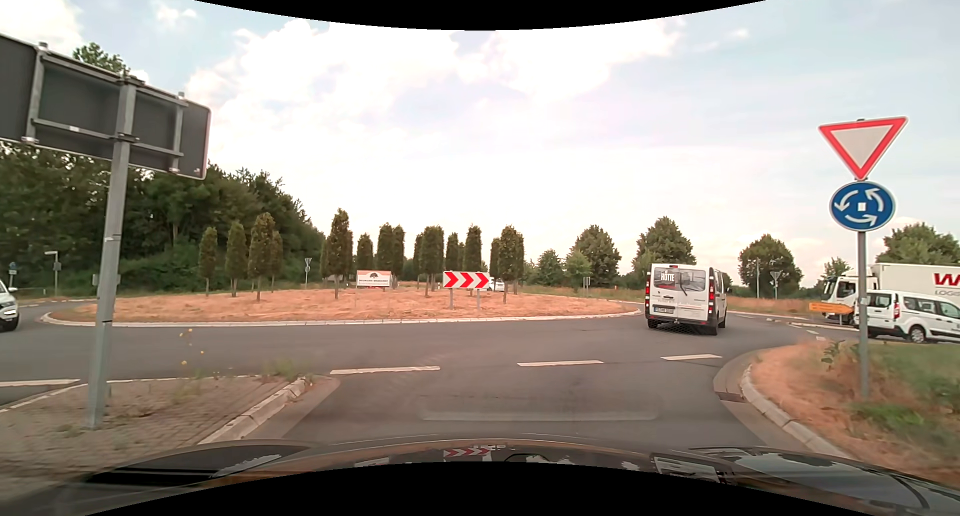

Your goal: Follow the waypoints while adhering to traffic rules and regulations

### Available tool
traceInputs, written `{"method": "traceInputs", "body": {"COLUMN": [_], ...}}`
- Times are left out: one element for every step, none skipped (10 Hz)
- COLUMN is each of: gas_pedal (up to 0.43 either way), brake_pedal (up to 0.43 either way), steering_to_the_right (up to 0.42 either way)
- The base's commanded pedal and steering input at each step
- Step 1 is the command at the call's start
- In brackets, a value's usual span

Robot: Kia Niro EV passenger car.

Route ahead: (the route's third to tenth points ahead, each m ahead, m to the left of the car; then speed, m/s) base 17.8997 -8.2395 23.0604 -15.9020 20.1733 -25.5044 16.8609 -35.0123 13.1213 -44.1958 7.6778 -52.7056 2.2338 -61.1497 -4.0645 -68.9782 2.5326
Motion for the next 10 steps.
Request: {"method": "traceInputs", "body": {"gas_pedal": [0.0,0.0,0.0,0.0,0.0,0.0,0.0,0.0,0.0,0.0], "brake_pedal": [0.049,0.122,0.165,0.189,0.201,0.22,0.22,0.213,0.195,0.189], "steering_to_the_right": [0.036,0.036,0.037,0.037,0.038,0.039,0.04,0.044,0.052,0.062]}}
